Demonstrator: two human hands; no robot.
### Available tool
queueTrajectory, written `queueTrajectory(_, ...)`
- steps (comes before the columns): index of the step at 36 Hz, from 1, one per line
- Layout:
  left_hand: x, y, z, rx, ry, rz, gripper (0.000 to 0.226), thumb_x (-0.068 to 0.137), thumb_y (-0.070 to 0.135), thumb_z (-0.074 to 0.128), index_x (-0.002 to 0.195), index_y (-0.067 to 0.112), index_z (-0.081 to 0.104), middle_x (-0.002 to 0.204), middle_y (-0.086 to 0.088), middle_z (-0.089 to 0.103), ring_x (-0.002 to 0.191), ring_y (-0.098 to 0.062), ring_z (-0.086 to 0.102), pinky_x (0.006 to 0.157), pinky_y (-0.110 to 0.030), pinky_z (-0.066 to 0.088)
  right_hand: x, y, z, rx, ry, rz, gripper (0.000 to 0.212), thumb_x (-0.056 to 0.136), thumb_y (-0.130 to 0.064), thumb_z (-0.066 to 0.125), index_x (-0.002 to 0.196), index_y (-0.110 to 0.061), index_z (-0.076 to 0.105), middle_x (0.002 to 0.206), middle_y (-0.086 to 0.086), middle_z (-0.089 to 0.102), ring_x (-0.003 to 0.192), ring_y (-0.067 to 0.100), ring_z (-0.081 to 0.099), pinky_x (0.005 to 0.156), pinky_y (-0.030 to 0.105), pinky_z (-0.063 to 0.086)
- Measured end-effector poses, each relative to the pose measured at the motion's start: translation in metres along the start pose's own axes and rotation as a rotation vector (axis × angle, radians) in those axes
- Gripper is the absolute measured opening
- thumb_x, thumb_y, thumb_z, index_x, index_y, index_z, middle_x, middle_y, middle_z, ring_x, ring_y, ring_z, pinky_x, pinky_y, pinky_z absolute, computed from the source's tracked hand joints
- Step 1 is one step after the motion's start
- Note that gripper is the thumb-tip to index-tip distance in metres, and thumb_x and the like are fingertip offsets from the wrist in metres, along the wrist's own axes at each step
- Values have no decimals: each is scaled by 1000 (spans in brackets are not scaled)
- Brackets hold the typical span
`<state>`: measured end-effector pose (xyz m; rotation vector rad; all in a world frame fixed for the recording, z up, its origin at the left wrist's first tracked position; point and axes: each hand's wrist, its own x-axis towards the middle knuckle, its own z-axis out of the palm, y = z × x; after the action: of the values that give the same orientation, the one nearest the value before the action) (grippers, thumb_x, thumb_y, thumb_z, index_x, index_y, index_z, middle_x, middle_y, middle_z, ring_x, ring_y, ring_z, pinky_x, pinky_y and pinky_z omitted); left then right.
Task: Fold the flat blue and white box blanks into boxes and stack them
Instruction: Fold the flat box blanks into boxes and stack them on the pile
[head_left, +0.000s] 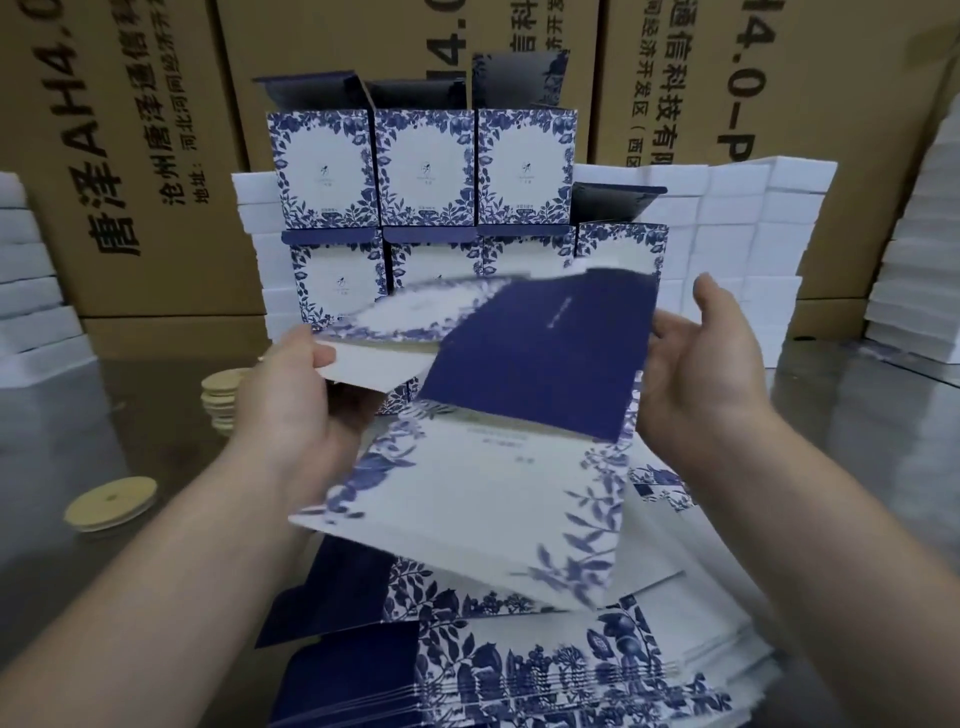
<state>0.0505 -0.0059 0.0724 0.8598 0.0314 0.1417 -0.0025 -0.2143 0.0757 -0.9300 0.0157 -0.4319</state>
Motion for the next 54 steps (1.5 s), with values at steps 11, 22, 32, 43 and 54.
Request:
queueTrajectory(11,-13,4,-3,232,-228,397,42,94,6,47,116,42,51,126,0,59,76,-12,59,60,-29,52,-3,0,0,-223,-9,-108,33,87,11,44,79,-14,64,63,-7,70,48,3,62,42,13,44)
queueTrajectory(22,-30,10,3,675,-342,724,33,96,11,46,118,34,55,95,34,64,85,18,56,66,1,40,7,-25,-11,-584,99,-648,34,77,7,48,79,-25,59,69,-20,67,61,-4,57,59,13,45)
queueTrajectory(32,-25,-3,1,518,-404,587,50,84,48,30,131,39,45,130,26,53,126,4,42,107,-25,26,15,4,-14,-666,-14,-503,24,86,-18,45,101,-37,50,68,-39,55,66,-19,51,66,9,39)
queueTrajectory(43,-30,-6,5,420,-235,161,57,96,54,25,133,20,51,126,5,59,117,-11,53,98,-35,37,0,17,-2,-404,-222,-393,26,84,-46,34,98,-35,53,103,-22,60,94,-10,53,90,25,37)
queueTrajectory(54,-31,-18,3,573,-340,26,60,91,60,27,124,20,57,120,2,63,114,-15,55,106,-39,32,-4,24,1,-490,-136,-256,96,61,-71,47,148,-37,24,146,-26,34,122,-14,37,115,33,25)
